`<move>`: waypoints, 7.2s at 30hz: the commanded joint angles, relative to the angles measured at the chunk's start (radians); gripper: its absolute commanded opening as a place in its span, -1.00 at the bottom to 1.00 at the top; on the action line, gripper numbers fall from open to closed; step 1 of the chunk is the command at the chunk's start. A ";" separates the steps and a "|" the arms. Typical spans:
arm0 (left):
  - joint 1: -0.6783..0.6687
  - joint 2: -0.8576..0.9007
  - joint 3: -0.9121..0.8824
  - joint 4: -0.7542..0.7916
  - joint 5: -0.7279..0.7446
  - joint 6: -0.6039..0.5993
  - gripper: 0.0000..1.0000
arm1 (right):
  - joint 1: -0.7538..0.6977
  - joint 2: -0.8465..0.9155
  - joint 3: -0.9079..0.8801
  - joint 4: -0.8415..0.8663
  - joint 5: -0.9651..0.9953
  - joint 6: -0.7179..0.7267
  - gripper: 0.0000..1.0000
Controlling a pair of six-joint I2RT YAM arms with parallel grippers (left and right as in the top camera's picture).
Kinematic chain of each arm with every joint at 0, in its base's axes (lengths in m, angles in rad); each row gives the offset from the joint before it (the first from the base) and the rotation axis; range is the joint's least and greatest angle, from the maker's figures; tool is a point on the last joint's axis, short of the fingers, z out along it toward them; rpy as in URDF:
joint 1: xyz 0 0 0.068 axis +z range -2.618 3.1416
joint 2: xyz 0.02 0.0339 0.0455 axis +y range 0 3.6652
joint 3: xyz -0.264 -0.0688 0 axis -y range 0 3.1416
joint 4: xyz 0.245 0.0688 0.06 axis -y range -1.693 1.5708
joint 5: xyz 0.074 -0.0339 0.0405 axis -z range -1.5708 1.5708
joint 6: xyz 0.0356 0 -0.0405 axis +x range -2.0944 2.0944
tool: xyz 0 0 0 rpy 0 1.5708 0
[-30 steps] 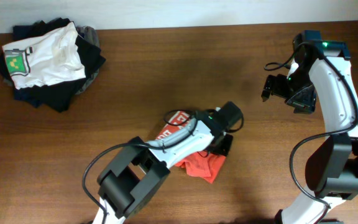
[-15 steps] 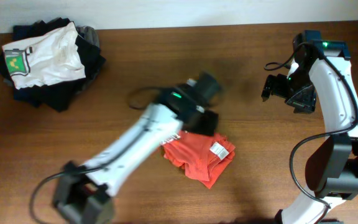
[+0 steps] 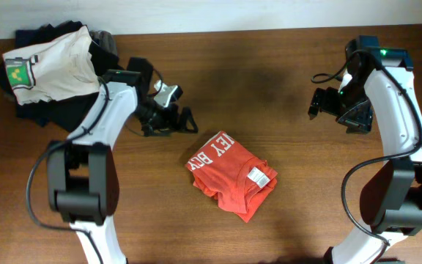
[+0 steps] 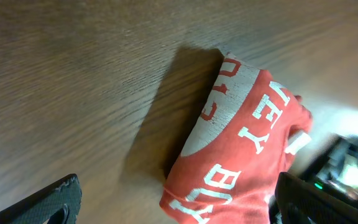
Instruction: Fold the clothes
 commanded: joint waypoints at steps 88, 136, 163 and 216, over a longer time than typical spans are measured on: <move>0.499 0.286 0.980 0.027 -0.717 -0.257 -0.78 | -0.001 0.004 0.011 0.000 0.006 -0.006 0.97; 0.527 0.417 1.011 -0.189 -0.527 -0.438 -0.59 | -0.001 0.004 0.011 0.000 0.006 -0.006 0.97; 0.179 -0.591 0.627 -0.591 -0.230 -0.234 0.98 | -0.001 0.004 0.011 0.000 0.006 -0.006 0.97; 0.147 -2.028 -1.220 0.529 -0.576 -0.137 0.98 | -0.001 0.004 0.011 0.000 0.006 -0.006 0.97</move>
